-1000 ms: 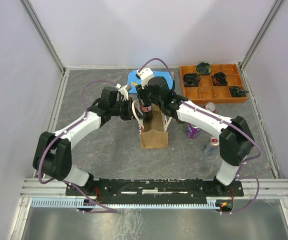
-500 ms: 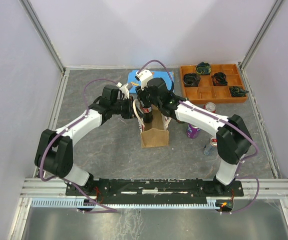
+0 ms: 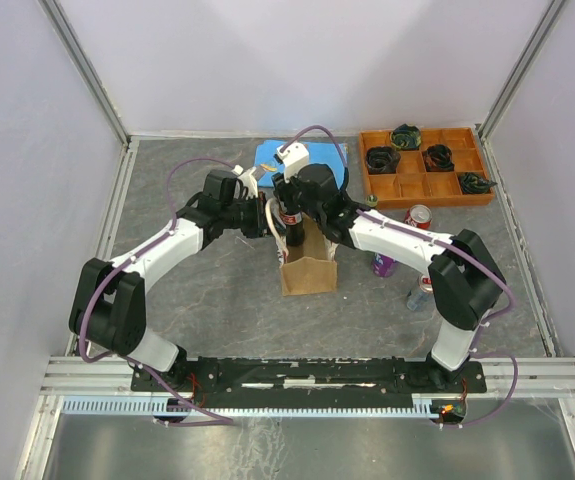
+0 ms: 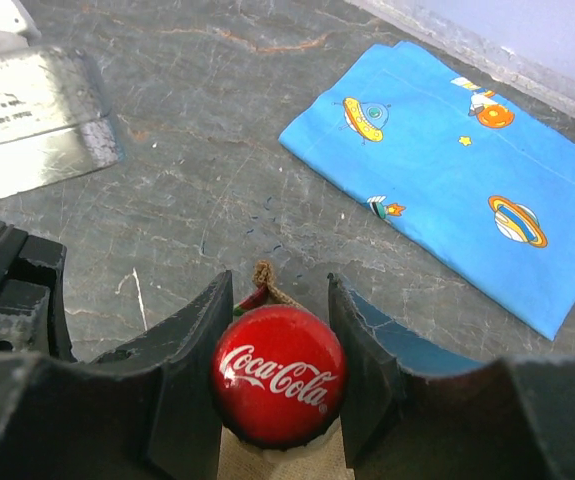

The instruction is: Place the beverage into the canvas bag

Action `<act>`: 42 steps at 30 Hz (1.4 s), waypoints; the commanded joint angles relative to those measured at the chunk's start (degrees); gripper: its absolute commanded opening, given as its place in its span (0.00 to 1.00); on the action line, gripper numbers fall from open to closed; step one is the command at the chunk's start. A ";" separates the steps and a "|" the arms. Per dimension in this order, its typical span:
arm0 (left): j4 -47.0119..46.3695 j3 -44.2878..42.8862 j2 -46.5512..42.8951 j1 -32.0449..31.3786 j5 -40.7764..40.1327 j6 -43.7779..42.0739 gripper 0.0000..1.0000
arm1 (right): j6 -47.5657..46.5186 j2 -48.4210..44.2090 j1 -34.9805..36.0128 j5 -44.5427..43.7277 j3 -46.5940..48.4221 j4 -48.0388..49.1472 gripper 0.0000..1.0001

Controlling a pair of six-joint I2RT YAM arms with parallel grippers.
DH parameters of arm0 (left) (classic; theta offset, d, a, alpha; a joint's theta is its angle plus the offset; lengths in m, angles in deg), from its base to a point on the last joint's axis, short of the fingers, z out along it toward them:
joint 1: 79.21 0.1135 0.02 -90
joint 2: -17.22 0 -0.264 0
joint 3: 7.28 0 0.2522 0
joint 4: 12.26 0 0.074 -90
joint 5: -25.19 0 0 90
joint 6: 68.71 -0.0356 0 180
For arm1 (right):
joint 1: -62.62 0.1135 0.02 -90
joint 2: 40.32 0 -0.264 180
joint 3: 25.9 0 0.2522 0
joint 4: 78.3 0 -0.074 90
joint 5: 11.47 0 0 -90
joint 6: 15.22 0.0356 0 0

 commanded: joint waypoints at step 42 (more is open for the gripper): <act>2.88 -0.77 -2.36 0.11 2.92 -4.63 0.72 | 0.34 -9.32 0.11 -1.64 -0.44 3.70 0.67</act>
